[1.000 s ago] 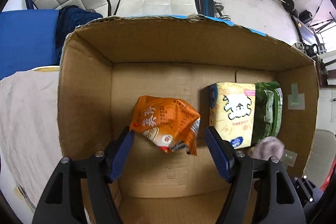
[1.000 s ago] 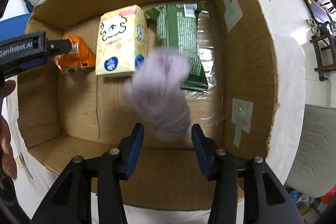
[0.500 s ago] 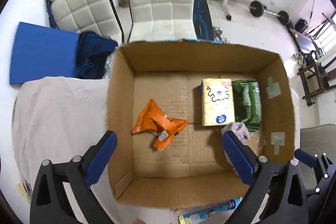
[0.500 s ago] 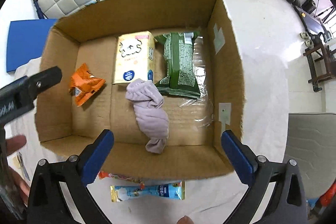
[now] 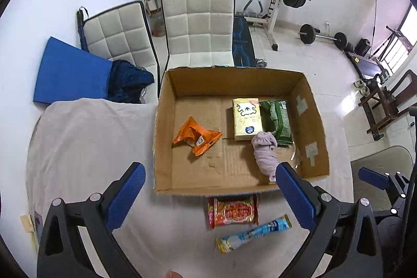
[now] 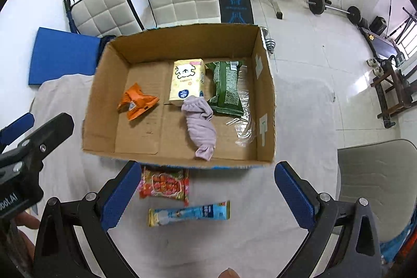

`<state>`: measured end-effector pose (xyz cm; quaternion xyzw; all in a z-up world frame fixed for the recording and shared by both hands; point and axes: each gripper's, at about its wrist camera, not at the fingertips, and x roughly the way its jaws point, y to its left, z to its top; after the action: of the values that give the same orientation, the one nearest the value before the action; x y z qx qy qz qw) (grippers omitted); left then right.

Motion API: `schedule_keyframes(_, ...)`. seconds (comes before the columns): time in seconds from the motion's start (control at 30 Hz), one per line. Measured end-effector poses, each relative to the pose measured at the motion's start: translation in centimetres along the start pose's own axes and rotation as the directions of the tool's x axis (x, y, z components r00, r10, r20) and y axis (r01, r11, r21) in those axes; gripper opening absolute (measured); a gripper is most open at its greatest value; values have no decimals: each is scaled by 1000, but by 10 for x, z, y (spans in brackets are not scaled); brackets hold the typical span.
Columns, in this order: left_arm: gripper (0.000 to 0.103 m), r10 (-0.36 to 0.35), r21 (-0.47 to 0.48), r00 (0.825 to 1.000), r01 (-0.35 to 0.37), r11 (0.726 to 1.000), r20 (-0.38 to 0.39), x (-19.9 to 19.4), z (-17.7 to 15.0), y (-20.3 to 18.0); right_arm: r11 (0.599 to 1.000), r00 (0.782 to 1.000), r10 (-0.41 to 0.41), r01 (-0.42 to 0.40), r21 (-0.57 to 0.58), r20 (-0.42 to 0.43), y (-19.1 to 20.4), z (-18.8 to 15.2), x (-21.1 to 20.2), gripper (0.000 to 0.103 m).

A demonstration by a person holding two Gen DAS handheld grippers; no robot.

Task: Organize soft objects
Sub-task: 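Grasp the red snack bag with left tool while right tool grasps blue pouch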

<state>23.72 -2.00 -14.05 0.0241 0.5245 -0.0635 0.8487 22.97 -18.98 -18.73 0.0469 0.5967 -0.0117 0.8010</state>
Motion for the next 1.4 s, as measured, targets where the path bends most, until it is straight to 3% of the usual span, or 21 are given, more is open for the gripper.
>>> schedule_keyframes(0.27, 103, 5, -10, 1000, -5, 1000, 19, -24, -17, -2, 999, 999, 30, -31, 13, 35, 0, -24, -36, 103)
schedule_keyframes(0.33, 103, 28, -29, 1000, -28, 999, 6, -20, -28, 2, 998, 999, 36, -37, 48, 16, -6, -32, -32, 103)
schedule_keyframes(0.43, 103, 68, -67, 996, -71, 995, -57, 0, -57, 10, 986, 993, 89, -76, 148, -82, -19, -55, 3, 103)
schedule_keyframes(0.53, 103, 81, -116, 981, -102, 988, -178, 34, -92, 24, 944, 954, 203, -132, 303, -219, -33, -86, 61, 103)
schedule_keyframes(0.67, 103, 91, -182, 944, -154, 971, -316, 73, -133, 46, 867, 886, 330, -148, 476, -326, -33, -121, 137, 102)
schedule_keyframes(0.8, 103, 92, -233, 924, -189, 954, -372, 88, -154, 64, 836, 866, 361, -136, 531, -346, -10, -136, 180, 99)
schedule_keyframes(0.83, 103, 94, -240, 920, -197, 951, -381, 89, -157, 67, 833, 865, 365, -137, 536, -345, -4, -138, 185, 95)
schedule_keyframes(0.93, 103, 94, -241, 916, -199, 950, -389, 93, -161, 67, 869, 864, 309, -87, 488, -397, 14, -146, 203, 57)
schedule_keyframes(0.97, 103, 90, -236, 917, -193, 952, -387, 94, -160, 65, 879, 875, 280, -69, 471, -395, 16, -146, 200, 43)
schedule_keyframes(1.03, 103, 77, -226, 921, -173, 959, -381, 94, -153, 59, 906, 886, 237, -54, 420, -398, 16, -149, 194, 32)
schedule_keyframes(1.13, 103, 40, -206, 930, -122, 971, -365, 96, -142, 45, 932, 885, 190, -26, 361, -425, -7, -159, 186, 23)
schedule_keyframes(1.23, 103, 26, -124, 936, -74, 990, -352, 112, -128, 22, 956, 890, 113, 24, 293, -442, -43, -168, 176, 23)
schedule_keyframes(1.3, 103, 31, -69, 930, -60, 996, -365, 127, -122, 9, 955, 884, 143, -6, 296, -445, -67, -174, 171, 23)
schedule_keyframes(1.4, 103, -19, -74, 909, -13, 997, -417, 162, -115, 5, 958, 887, 156, -29, 286, -434, -86, -177, 164, 26)
